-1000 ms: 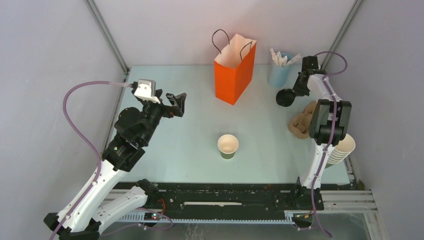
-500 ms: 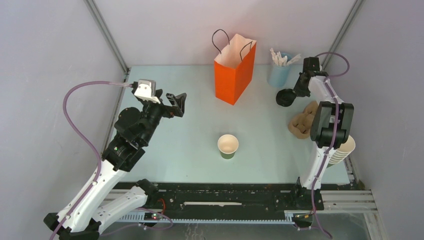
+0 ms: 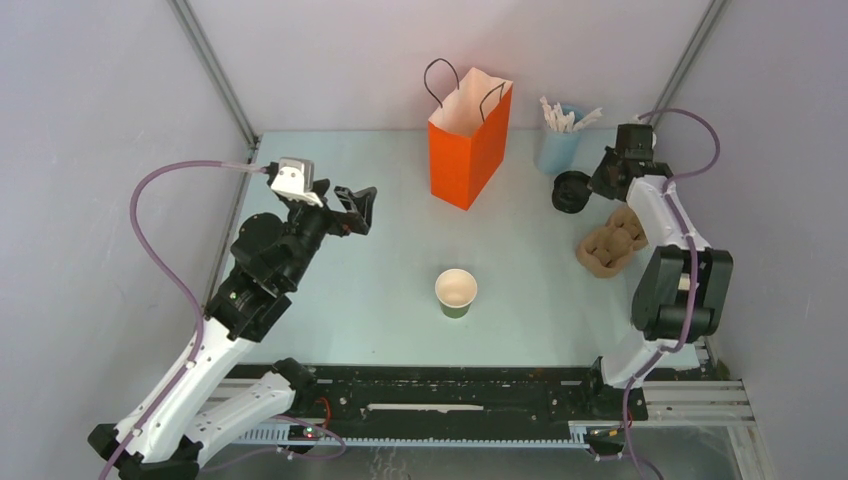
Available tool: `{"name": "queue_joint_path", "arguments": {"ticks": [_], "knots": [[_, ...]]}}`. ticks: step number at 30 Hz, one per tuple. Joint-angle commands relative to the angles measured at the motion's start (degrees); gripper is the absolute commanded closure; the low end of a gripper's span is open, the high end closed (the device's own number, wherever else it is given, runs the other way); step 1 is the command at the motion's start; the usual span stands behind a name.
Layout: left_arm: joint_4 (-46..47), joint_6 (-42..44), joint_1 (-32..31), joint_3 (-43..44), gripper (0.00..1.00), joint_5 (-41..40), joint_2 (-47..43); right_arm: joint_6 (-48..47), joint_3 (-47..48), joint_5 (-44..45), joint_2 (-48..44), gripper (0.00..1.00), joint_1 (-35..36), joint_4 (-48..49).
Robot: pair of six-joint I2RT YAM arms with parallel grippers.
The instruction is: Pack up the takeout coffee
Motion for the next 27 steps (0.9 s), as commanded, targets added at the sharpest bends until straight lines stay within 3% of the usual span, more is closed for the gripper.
{"name": "queue_joint_path", "arguments": {"ticks": [1, 8, 15, 20, 24, 27], "knots": [[-0.3, -2.4, 0.3, 2.9, 0.00, 3.5, 2.1, 1.8, -1.0, -2.9, -6.9, 1.00, 4.4, 1.5], [-8.0, -7.6, 0.3, 10.7, 0.00, 16.9, 13.8, 3.0, -3.4, 1.8, -16.9, 1.00, 22.7, -0.5], [-10.9, -11.4, 0.2, 13.4, 0.00, 22.2, 20.0, 6.3, -3.3, 6.7, -21.2, 1.00, 39.9, -1.9], [-12.8, -13.2, 0.0, 14.7, 0.00, 24.1, 23.1, 6.9, -2.2, 10.0, -21.6, 1.00, 45.3, -3.9], [-13.2, -14.1, 0.0, 15.4, 0.14, 26.4, 25.4, 7.2, -2.0, 11.8, -21.0, 1.00, 48.1, -4.5], [-14.3, -14.5, 0.0, 16.0, 0.18, 26.3, 26.7, 7.2, -2.0, 13.6, -20.8, 1.00, 49.8, -4.7]]}}
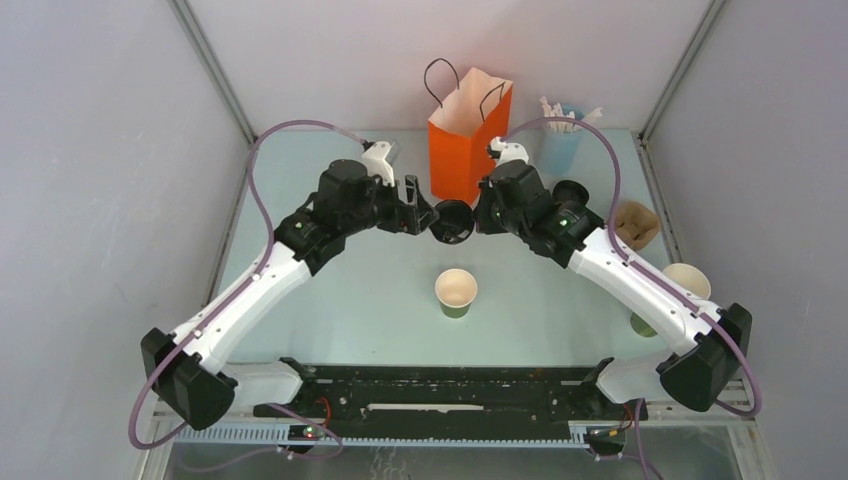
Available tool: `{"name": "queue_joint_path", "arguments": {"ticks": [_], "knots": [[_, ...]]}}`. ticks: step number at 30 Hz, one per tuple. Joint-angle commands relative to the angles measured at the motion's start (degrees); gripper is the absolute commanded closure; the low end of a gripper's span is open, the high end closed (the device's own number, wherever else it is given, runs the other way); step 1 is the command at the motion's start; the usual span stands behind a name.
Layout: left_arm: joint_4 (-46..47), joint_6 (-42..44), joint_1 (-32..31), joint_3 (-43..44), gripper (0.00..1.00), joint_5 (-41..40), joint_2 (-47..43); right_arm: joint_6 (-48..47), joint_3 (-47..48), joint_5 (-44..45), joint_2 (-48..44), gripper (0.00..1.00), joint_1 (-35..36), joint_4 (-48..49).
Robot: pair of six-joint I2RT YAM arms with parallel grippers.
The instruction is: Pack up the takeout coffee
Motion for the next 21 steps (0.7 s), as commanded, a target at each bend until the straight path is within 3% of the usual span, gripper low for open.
{"name": "queue_joint_path", "arguments": {"ticks": [1, 11, 21], "knots": [[-1.7, -1.6, 0.0, 3.9, 0.18, 2.0, 1.5, 1.4, 1.4, 4.6, -0.4, 1.00, 2.4, -0.6], [-3.0, -2.2, 0.0, 5.2, 0.41, 4.2, 5.7, 0.9, 3.1, 5.8, 0.0, 1.00, 4.4, -1.6], [-4.0, -1.9, -0.2, 5.9, 0.58, 4.5, 7.7, 0.6, 3.2, 6.2, -0.4, 1.00, 5.4, -1.7]]}}
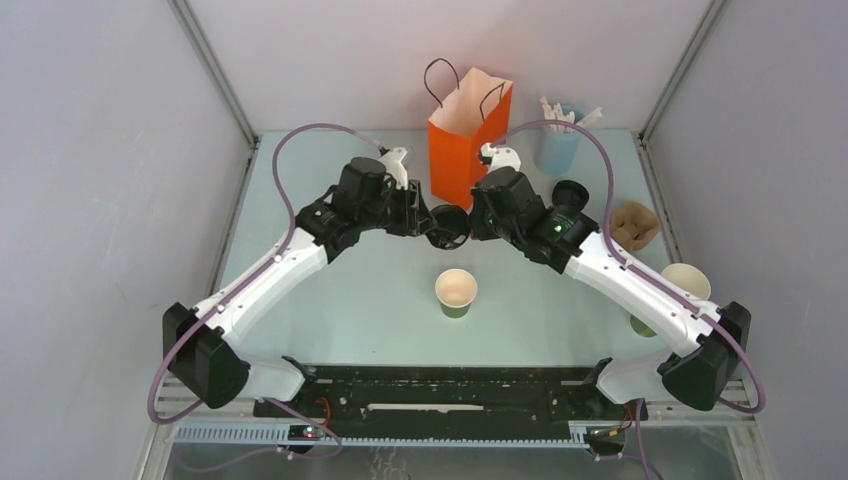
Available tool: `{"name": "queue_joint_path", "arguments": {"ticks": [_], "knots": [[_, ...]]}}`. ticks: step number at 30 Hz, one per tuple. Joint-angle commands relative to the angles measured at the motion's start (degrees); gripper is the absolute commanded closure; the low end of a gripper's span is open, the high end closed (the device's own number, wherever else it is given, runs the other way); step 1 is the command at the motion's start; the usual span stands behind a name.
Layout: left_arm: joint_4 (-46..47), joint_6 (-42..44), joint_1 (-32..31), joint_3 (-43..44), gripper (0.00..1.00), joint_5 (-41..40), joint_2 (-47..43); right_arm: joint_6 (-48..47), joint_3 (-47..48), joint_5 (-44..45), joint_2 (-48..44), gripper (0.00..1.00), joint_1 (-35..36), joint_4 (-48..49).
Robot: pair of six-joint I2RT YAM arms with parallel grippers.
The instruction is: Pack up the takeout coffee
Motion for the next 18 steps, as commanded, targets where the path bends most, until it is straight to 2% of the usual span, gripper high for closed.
{"name": "queue_joint_path", "arguments": {"ticks": [1, 8, 13, 16, 18], "knots": [[-0.4, 0.0, -0.2, 4.1, 0.61, 1.6, 0.5, 0.4, 2.2, 1.4, -0.4, 1.00, 0.9, 0.4], [0.0, 0.9, -0.2, 4.0, 0.83, 1.3, -0.7, -0.8, 2.1, 1.4, -1.4, 0.99, 1.9, -0.9], [1.7, 1.4, -0.2, 3.2, 0.90, 3.4, -1.9, -2.4, 2.2, 0.3, -4.5, 0.69, 2.2, -3.7], [4.5, 1.3, 0.0, 2.3, 0.91, 7.2, -2.7, -3.0, 1.6, -2.7, -8.2, 0.52, 2.3, -4.7], [6.3, 0.8, 0.5, 2.0, 0.91, 11.9, -2.6, -3.1, 1.1, -5.6, -11.6, 0.44, 2.1, -5.3]]}}
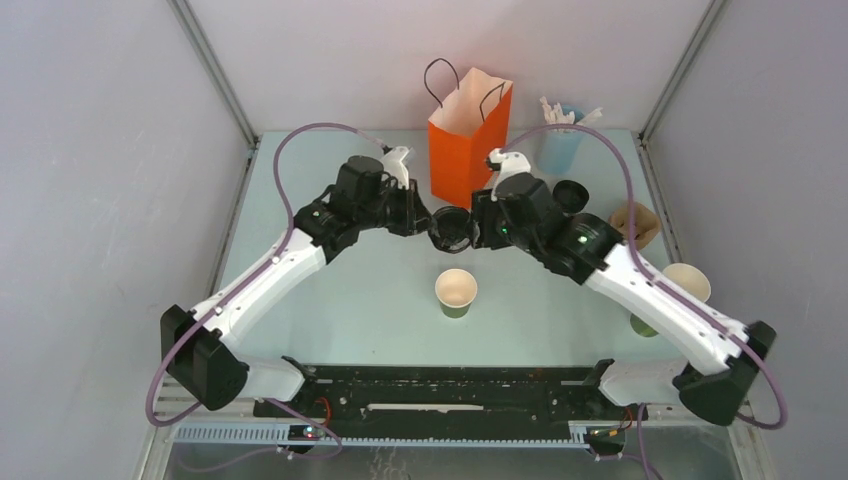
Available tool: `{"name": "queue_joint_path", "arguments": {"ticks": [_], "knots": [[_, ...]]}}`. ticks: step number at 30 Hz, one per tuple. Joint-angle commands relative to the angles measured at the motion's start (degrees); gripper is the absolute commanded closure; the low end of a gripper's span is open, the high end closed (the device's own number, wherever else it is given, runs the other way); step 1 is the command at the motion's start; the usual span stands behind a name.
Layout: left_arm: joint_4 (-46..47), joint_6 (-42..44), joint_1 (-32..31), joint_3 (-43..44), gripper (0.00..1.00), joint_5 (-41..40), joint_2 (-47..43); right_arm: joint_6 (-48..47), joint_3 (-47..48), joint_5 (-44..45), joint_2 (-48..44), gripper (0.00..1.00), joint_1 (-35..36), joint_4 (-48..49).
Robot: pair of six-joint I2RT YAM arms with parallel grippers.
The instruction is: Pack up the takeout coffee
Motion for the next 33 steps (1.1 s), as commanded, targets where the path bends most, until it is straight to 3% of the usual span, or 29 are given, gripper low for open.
{"name": "queue_joint_path", "arguments": {"ticks": [1, 4, 9, 12, 14, 16, 17, 26, 33], "knots": [[7.0, -0.6, 1.0, 1.8, 0.92, 12.2, -2.5, -1.0, 0.4, -5.7, -9.7, 0.40, 0.5, -1.0], [21.2, -9.3, 3.1, -2.3, 0.92, 26.3, -3.2, 0.6, -2.3, -15.8, -16.6, 0.34, -2.0, 1.2], [58.0, -30.1, 5.4, -11.6, 0.90, 41.2, -6.3, 5.6, -8.8, -32.5, -29.4, 0.21, -5.7, 12.0], [76.7, -41.6, 5.4, -14.9, 0.90, 43.4, -6.8, 9.8, -11.4, -41.0, -31.5, 0.18, -7.8, 18.1], [90.4, -51.0, 5.7, -16.1, 0.90, 43.7, -5.7, 12.9, -12.8, -43.2, -31.9, 0.02, -8.2, 21.9], [106.8, -61.7, 6.0, -16.2, 0.90, 43.1, -3.3, 16.7, -14.8, -45.0, -32.1, 0.00, -8.2, 27.5], [110.7, -65.5, 6.1, -15.8, 0.90, 42.9, -2.0, 18.5, -15.8, -46.2, -31.8, 0.00, -8.3, 30.7], [111.6, -65.4, 6.1, -16.7, 0.90, 42.1, -2.8, 31.0, -17.7, -53.7, -21.6, 0.00, -7.1, 55.1], [111.5, -65.4, 6.7, -16.7, 0.90, 42.1, -3.4, 33.6, -17.8, -53.2, -16.3, 0.00, -2.9, 62.7]]}}
